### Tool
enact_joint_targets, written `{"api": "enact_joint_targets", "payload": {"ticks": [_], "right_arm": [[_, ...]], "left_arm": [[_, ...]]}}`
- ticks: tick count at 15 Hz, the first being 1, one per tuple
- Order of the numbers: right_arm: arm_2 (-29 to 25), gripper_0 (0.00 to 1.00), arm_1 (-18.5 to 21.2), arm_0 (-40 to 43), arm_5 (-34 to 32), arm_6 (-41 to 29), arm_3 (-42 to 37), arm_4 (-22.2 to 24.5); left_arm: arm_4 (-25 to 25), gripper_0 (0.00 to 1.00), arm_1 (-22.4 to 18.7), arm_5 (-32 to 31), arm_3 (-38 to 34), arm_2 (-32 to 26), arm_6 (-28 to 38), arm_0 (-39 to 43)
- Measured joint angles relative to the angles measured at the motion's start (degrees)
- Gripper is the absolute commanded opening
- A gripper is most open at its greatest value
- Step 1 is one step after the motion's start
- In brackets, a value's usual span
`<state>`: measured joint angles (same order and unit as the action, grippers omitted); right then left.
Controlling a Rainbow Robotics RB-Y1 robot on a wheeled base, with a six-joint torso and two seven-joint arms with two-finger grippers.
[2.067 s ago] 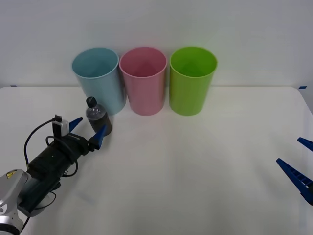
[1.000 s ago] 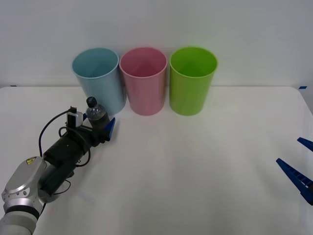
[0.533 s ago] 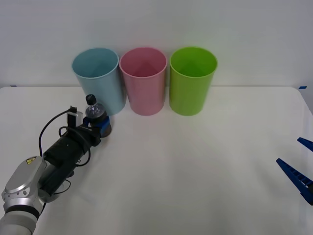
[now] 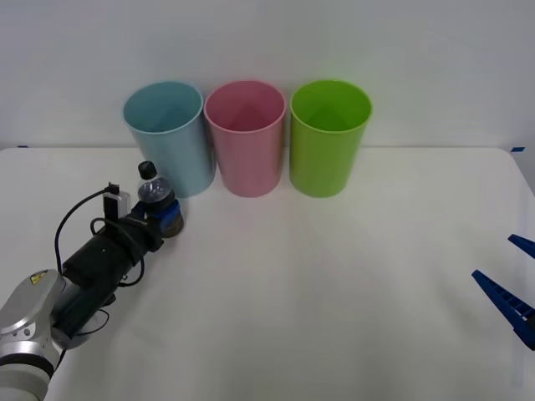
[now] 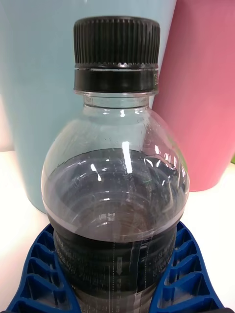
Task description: Grasp the object on the table and drop it into the matching bin: aluminum can to the light blue bin, PET bottle to the pink bin.
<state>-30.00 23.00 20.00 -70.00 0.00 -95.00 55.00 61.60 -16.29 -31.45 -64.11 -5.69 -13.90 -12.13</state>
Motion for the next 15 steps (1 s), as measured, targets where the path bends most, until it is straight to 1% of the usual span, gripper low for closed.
{"api": "enact_joint_targets", "payload": {"ticks": [2,4,10,12,15], "right_arm": [[0.0,1.00,0.0,0.0,0.0,0.0,0.0,0.0],[0.0,1.00,0.0,0.0,0.0,0.0,0.0,0.0],[0.0,1.00,0.0,0.0,0.0,0.0,0.0,0.0],[0.0,1.00,0.0,0.0,0.0,0.0,0.0,0.0],[0.0,1.00,0.0,0.0,0.0,0.0,0.0,0.0]], "left_arm": [[-1.9,0.00,-1.5,-1.2,-2.1,0.1,0.2,1.9],[-4.2,0.00,-2.7,-1.9,-5.7,0.5,0.8,4.7],[-13.0,0.00,-7.8,-1.4,-21.1,1.6,3.0,15.7],[-15.7,0.00,-9.9,0.0,-26.3,1.6,3.9,18.8],[-20.1,0.00,-13.2,4.2,-34.5,1.6,5.6,22.7]]}}
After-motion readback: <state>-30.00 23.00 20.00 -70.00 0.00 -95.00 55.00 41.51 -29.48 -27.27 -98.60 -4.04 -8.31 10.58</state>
